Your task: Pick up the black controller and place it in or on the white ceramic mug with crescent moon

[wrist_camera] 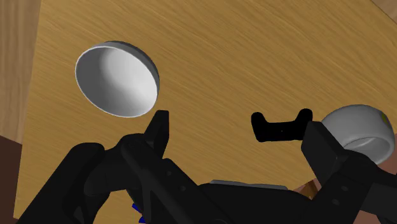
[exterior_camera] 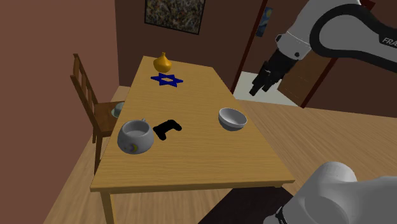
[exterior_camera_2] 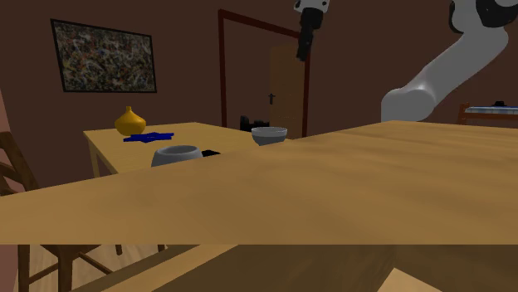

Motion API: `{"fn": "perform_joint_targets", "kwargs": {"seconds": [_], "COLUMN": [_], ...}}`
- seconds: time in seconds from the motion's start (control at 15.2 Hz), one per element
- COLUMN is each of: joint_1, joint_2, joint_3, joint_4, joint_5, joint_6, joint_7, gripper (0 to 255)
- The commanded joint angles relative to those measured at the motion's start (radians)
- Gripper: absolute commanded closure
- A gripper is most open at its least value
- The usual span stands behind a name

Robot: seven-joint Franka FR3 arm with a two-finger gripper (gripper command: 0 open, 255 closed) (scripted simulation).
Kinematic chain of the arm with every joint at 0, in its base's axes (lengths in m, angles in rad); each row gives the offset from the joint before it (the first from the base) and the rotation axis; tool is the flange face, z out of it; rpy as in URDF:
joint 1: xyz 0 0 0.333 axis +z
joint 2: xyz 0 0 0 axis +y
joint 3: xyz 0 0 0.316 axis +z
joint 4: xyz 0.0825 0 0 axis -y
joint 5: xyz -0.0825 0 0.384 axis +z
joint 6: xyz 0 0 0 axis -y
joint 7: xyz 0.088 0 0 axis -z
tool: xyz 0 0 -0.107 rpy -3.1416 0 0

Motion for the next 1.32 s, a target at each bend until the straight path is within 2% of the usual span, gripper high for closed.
{"fn": "perform_joint_targets", "kwargs": {"seconds": [0.0,0.59,1.25], "joint_1": [0.0,0.052,0.126], "joint_2": [0.0,0.22,0.554], "joint_3": [0.0,-0.065,-0.126], "joint_4": [0.0,-0.077,-0.029], "joint_5": [0.0,0.026,0.116], "joint_6": [0.0,0.29,0.559], "joint_7": [0.0,-0.134,-0.32], "gripper": [0,0,0]}}
